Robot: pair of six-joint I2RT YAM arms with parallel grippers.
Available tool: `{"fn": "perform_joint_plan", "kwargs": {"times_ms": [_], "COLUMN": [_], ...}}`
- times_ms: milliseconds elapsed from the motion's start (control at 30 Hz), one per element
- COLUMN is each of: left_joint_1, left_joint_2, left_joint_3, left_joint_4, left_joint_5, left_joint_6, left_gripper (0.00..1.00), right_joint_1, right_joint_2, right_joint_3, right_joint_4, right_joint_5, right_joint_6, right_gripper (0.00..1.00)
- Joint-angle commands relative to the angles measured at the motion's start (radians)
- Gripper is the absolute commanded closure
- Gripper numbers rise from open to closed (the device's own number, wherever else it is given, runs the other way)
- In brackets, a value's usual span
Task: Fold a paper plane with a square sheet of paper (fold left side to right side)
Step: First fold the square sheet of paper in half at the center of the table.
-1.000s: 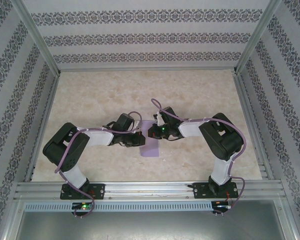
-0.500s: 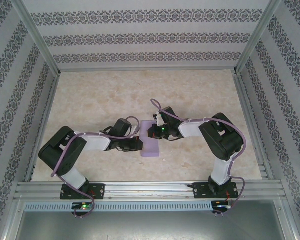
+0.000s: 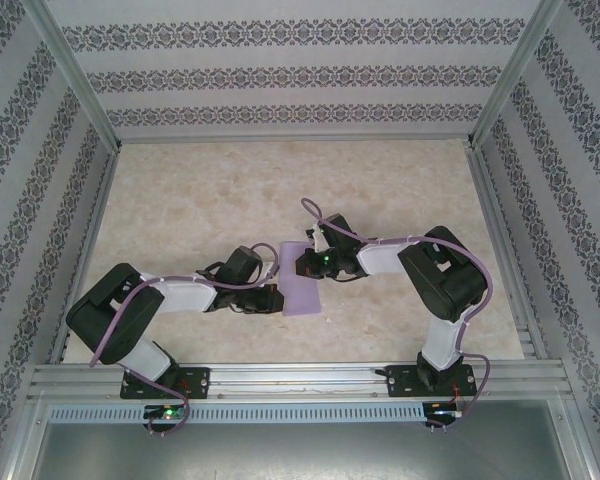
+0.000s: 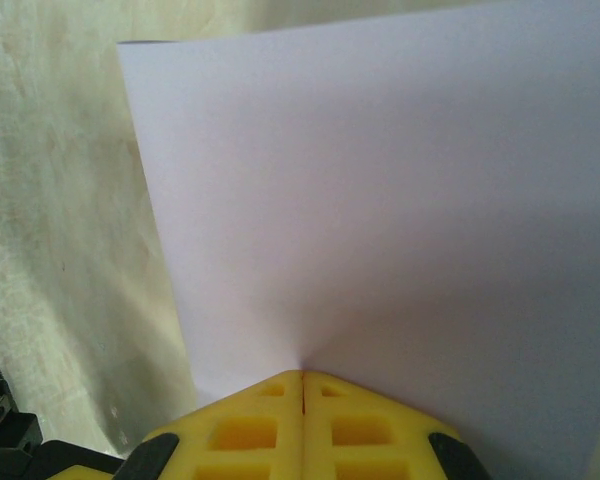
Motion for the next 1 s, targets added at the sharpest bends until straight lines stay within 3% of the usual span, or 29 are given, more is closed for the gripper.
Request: {"fn": "perform_joint_plan", "kwargs": {"times_ms": [0, 700, 967], "left_joint_1": [-0.033, -0.063, -0.063], "left_joint_2": [-0.006, -0.145, -0.003], "left_joint_3": [-0.038, 0.019, 0.103], "left_joint_4": [-0.131, -0.132, -0.081], "left_joint_5": [0.010, -0.087, -0.057], "left_joint_6": [0.008, -0.062, -0.034], "left_gripper": [0.92, 0.92, 0.92], "right_joint_1": [0.002, 0.006, 0.008], "right_joint_2": [0.036, 0.024, 0.023], "right_joint_3": [-0.051, -0.058, -0.060], "right_joint_4": [-0.124, -0.128, -0.128], "right_joint_5": [0.096, 0.102, 0.104], "right_joint_6": [-0.023, -0.024, -0.023], "right_gripper": [1.00, 1.00, 1.00]}}
